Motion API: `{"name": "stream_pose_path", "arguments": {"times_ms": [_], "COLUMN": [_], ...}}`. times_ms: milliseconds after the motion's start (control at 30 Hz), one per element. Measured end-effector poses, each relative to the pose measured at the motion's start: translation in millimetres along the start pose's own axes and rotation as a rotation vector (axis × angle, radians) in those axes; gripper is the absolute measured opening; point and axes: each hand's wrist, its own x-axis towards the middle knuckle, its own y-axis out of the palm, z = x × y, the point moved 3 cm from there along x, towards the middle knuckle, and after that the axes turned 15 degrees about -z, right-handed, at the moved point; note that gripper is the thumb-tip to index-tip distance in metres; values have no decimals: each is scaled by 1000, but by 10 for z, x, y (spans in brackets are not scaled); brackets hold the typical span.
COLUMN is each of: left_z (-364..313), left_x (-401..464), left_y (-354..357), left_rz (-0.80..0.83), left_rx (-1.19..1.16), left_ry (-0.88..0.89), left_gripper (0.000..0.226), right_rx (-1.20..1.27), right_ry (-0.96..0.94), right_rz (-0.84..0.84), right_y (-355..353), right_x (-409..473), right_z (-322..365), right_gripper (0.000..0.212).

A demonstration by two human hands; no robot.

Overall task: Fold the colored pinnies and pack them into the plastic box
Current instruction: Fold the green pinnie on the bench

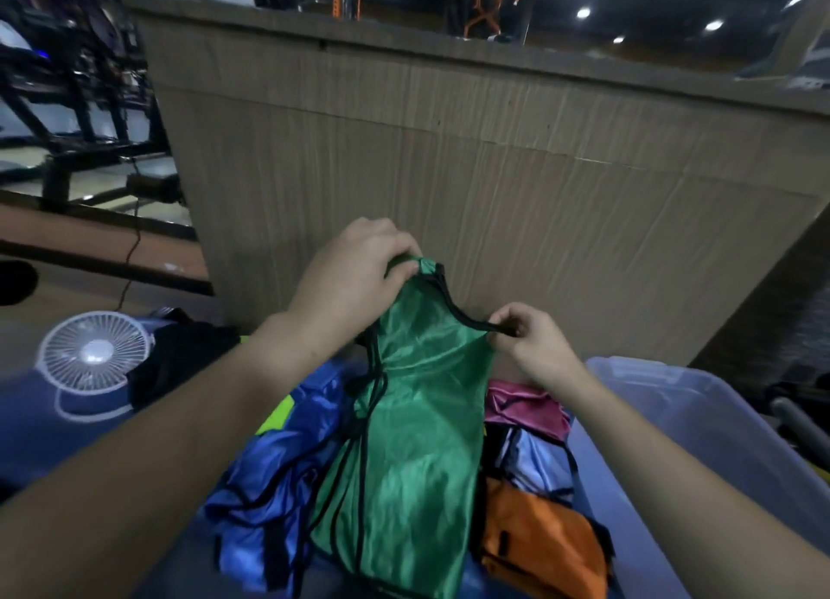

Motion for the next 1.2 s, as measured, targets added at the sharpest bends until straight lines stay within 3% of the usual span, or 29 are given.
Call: {"name": "stream_pose_path", "arguments": {"times_ms": [267, 467, 700, 800, 900, 1033, 1200], "left_z": [-260, -298, -163, -87, -40, 37, 335], "left_x": [-1214, -2051, -2872, -3101, -3221, -2999, -2104], "left_y": [-143, -107, 148, 242, 299, 348, 617], "left_rz": [117, 186, 402, 522, 579, 542, 395], "left_rx": [8, 43, 75, 64, 63, -11, -64], "left_ry": [30, 62, 55, 9, 5, -128, -295], "left_gripper": [27, 25, 9, 22, 26, 32, 11], "right_rx": [-135, -234, -379, -430, -415, -358, -374], "right_ry": [-70, -149, -241, -290, -280, -192, -60], "right_rz": [72, 164, 371, 448, 389, 232, 177], "right_y": [117, 283, 455, 476, 477, 467, 557], "right_x": [-738, -1185, -1521, -1578, -1530, -1272, -817], "right_z": [-225, -430, -727, -770, -776, -727, -838], "right_gripper": [38, 40, 20, 16, 24, 10, 20]}}
